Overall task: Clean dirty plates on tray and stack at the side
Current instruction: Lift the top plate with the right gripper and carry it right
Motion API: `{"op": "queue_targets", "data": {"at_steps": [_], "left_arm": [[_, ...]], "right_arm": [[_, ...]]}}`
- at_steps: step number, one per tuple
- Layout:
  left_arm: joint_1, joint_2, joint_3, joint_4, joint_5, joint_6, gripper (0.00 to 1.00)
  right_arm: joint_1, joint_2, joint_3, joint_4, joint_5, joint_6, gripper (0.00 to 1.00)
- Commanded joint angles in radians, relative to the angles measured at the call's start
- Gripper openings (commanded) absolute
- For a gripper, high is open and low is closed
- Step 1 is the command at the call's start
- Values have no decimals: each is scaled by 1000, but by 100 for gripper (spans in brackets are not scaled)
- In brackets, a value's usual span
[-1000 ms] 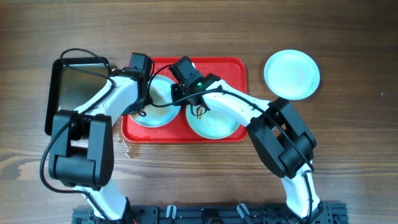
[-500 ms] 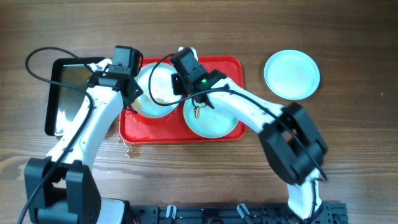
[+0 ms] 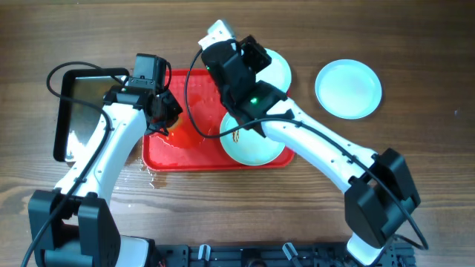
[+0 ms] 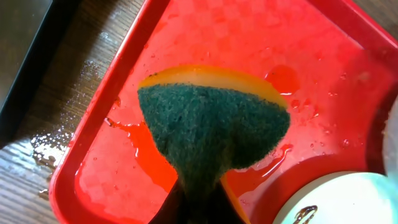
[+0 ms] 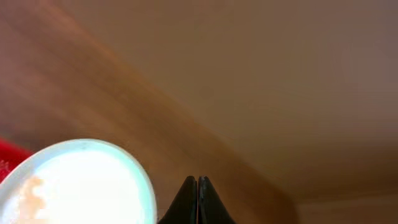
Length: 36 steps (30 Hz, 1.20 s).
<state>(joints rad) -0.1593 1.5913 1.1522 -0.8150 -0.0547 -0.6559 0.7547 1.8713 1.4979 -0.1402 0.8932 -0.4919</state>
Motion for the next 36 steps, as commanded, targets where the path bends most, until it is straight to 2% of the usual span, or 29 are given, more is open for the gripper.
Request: {"op": "queue_targets", "data": {"at_steps": [1,3,4,5,6,7,8,11,13,16,19,22,29,30,32,36], "left_arm": [[7,-8,6,3,5,16,4],[7,-8,6,3,5,16,4],[7,-8,6,3,5,16,4],[7,-8,6,3,6,16,4],[7,-7,6,3,6,16,4],[7,-7,6,3,5,16,4],[7,-7,6,3,6,16,4],[7,-7,6,3,6,16,4],[7,-7,6,3,6,16,4],[7,-7,6,10,6,16,4],[7,-7,6,12,6,16,4],[7,-7,6,13,6,16,4],[7,-7,6,31,6,16,4],[7,-7,6,33,6,16,4],[7,-7,6,37,6,16,4],[7,-7,6,37,6,16,4]], "right_arm": [[14,-11,10,34,116,-105,4],[6,-11,8,-20,116,87,4],[-6,-11,8,-72,106,229,6],[-30,-11,8,-159,32,373,14],[-50,-11,8,-213,-43,449,22],[-86,-11,8,-275,-168,542,26],[-140,-11,8,-333,-322,636,38],[-332,-11,8,-396,-721,758,62],[-454,-10,7,-386,-903,757,67],[-600,16,1,-340,-1028,751,67],[-629,79,-8,-258,-1186,676,65],[-612,151,-8,-194,-1162,688,52],[-594,299,-8,-142,-1165,701,50],[-591,300,-8,-141,-1164,700,47],[-585,300,-8,-146,-1162,701,32],[-581,316,-21,-163,-1098,705,31]]}}
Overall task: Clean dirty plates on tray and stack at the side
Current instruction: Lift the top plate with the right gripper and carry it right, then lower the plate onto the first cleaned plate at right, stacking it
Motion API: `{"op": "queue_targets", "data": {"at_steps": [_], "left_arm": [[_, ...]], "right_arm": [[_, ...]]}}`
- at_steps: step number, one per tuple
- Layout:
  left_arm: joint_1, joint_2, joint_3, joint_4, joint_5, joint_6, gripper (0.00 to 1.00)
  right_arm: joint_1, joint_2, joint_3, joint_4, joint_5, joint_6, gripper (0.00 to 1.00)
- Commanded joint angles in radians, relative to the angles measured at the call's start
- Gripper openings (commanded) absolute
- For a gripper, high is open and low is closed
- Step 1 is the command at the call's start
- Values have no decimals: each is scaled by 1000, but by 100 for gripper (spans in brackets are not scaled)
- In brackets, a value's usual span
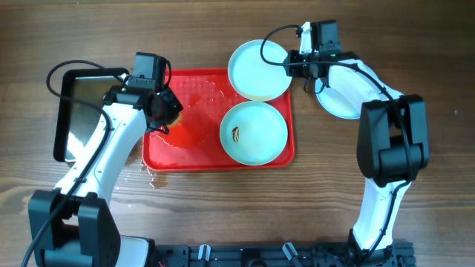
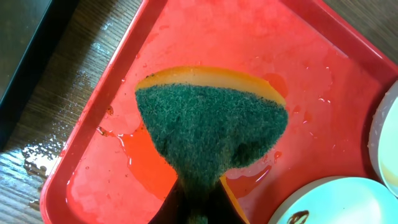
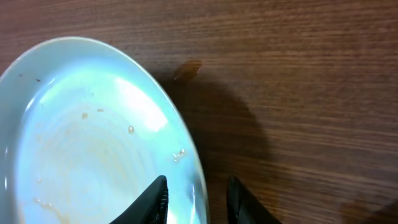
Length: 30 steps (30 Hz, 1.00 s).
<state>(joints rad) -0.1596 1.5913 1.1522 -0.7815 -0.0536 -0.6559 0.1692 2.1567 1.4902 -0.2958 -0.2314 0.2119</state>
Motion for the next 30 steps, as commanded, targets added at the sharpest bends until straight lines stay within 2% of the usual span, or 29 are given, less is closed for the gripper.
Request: {"op": "queue_targets", "data": {"at_steps": [1,4,7,11,15,19,22,24,30], "left_arm": [[7,-7,6,3,5,16,4],[7,-7,6,3,5,16,4],[7,-7,6,3,5,16,4],[7,-7,6,3,5,16,4],[7,-7,6,3,5,16,4],[7,-7,6,3,5,16,4],[7,-7,6,3,5,16,4],[7,-7,6,3,4,16,4],[7,-7,6,3,5,16,4]], "right_arm": [[6,44,-13,-12,13,9,29],[16,56,-13,-3,5,35,21],[18,37,-5,1,5,23,4],[23,-57,-4,-5,2,8,4],[74,-183,-4,-35,41,-64,4],[219,-274,-4,-76,373,-187,4],[403,-275,-6,-63,904,-340,4],[473,-275,-6,-18,1113,-423,4],[553,-275,-6,125,1379,-705,4]]}}
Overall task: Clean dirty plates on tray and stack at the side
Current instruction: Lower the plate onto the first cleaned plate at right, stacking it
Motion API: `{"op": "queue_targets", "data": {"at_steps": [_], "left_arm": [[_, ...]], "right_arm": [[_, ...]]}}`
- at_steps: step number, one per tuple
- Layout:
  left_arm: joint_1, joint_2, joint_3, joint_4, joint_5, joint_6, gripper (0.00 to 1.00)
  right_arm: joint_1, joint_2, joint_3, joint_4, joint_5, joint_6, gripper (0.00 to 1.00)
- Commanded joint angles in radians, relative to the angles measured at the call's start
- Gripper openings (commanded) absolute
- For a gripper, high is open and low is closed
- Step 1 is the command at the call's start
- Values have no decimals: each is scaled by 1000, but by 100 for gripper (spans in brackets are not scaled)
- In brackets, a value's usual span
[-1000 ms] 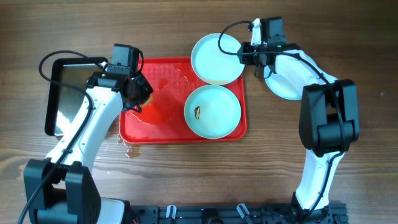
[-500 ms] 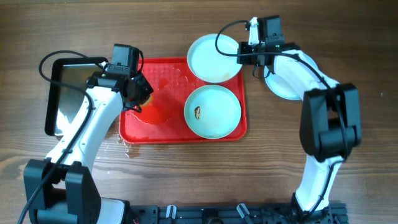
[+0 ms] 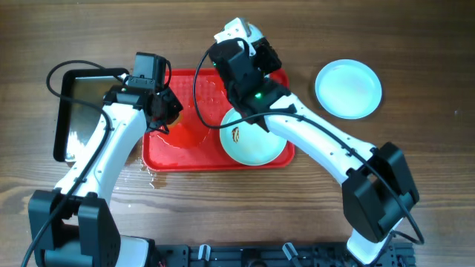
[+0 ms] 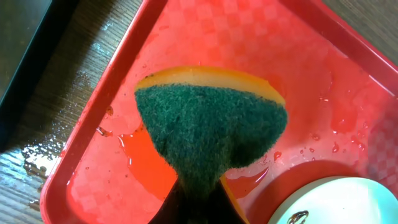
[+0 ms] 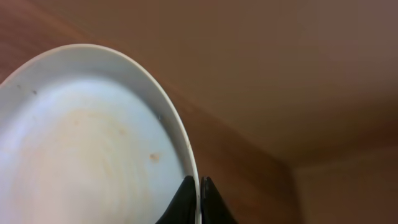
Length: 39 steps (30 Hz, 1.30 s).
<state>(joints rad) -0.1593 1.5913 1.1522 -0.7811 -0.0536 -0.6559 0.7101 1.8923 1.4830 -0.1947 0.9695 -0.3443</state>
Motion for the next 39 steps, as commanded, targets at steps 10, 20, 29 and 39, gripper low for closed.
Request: {"op": "queue_targets", "data": {"at_steps": [10,20,29,39], "left_arm": [[7,-7,6,2,5,16,4],[7,-7,6,-13,5,16,4],[7,-7,6,-16,4,17,4],[7,-7,6,-5,4,17,4]], "right_arm": [[39,-11,1,154,324,-442,5],[-79,-11,0,38,234,131,4],[-689,-24,-5,-503,-622,972,4],[-914,-24,-250,-325,-824,944,4]]}}
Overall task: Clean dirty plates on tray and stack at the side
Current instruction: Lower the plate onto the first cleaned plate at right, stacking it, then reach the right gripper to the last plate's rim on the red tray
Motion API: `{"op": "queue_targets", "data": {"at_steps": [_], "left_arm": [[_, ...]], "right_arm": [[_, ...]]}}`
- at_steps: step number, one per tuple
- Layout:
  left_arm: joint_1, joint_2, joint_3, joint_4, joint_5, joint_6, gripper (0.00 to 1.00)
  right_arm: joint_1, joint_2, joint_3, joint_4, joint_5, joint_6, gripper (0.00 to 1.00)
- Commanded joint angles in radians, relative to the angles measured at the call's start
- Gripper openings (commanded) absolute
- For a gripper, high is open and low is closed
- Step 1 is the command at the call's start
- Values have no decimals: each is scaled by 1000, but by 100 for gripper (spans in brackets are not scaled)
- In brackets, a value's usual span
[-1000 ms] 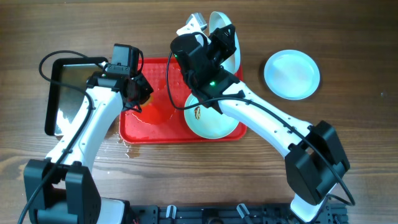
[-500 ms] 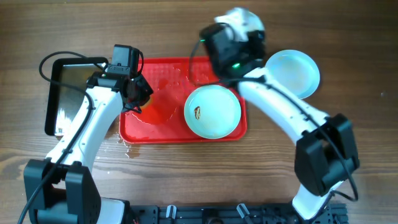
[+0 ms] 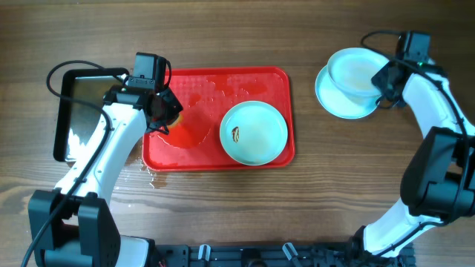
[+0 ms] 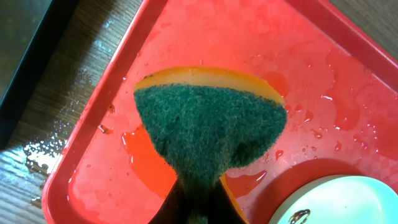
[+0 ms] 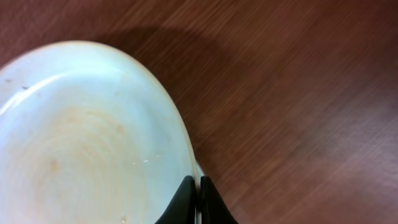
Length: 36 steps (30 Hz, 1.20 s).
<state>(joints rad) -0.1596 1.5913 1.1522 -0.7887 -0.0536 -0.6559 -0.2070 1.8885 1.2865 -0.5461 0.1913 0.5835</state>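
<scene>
The red tray point(image 3: 193, 154) is wet and carries one pale plate point(image 3: 254, 132) with a brown smear; its edge also shows in the left wrist view point(image 4: 339, 199). My left gripper point(image 3: 168, 119) hangs over the tray's left part, shut on a green and yellow sponge point(image 4: 210, 127). Off to the right, my right gripper point(image 3: 384, 78) is shut on the rim of a second plate point(image 3: 355, 70), tilted over a clean plate point(image 3: 343, 105) lying on the wood. The held plate point(image 5: 81, 137) shows faint tan rings, and its rim is pinched at my right gripper point(image 5: 198, 194).
A black rectangular tray point(image 3: 74, 111) lies left of the red one, under the left arm's cable. Water drops point(image 3: 151, 172) wet the wood by the red tray's near left corner. Bare wood lies around the stack at the right.
My right gripper, which held the plate raised over the tray's back, now holds it at the right over the clean plate. The left gripper and sponge stay where they were.
At first my right gripper was shut and empty above the tray, a plate lying at the tray's back right corner. Then it stood open at that plate's rim. Then it was shut on the plate, lifted. The plate is now over the side plate.
</scene>
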Motion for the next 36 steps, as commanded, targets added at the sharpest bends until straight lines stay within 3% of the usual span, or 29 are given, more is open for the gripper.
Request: {"op": "queue_targets", "data": {"at_steps": [1,3,4,6,8,11,18,19,20,21,24,30,36], "left_arm": [[7,-7,6,3,5,16,4],[7,-7,6,10,5,16,4],[7,-7,6,14,5,16,4],[7,-7,6,15,5,16,4],[7,-7,6,15,5,16,4],[7,-7,5,14,5,16,4],[7,-7,-8,15,5,16,4],[7,-7,-8,14,5,16,4],[7,-7,-8,14,5,16,4],[7,-7,-8,14,5,16,4],[7,-7,-8,15,5,16,4],[7,-7,-8,18,5,16,4],[7,-7,-8,22,18,16,4]], "right_arm": [[4,-20,-73,40,-47,14,4],[4,-20,-75,38,-65,-17,4],[4,-20,-75,34,-68,-27,10],[5,-20,-75,25,-122,-47,40],[7,-20,-75,19,-400,-140,49],[45,-20,-75,-6,-620,-166,52],[327,-20,-75,-146,-621,-217,48],[372,-20,-75,-146,-592,-216,57],[404,-20,-75,-148,-552,-214,78],[441,-20,-75,-152,-482,-212,82],[478,-20,-75,-174,-417,-183,82],[479,-19,-90,-210,-454,-190,29],[491,-12,-138,-171,-454,-183,23]]}}
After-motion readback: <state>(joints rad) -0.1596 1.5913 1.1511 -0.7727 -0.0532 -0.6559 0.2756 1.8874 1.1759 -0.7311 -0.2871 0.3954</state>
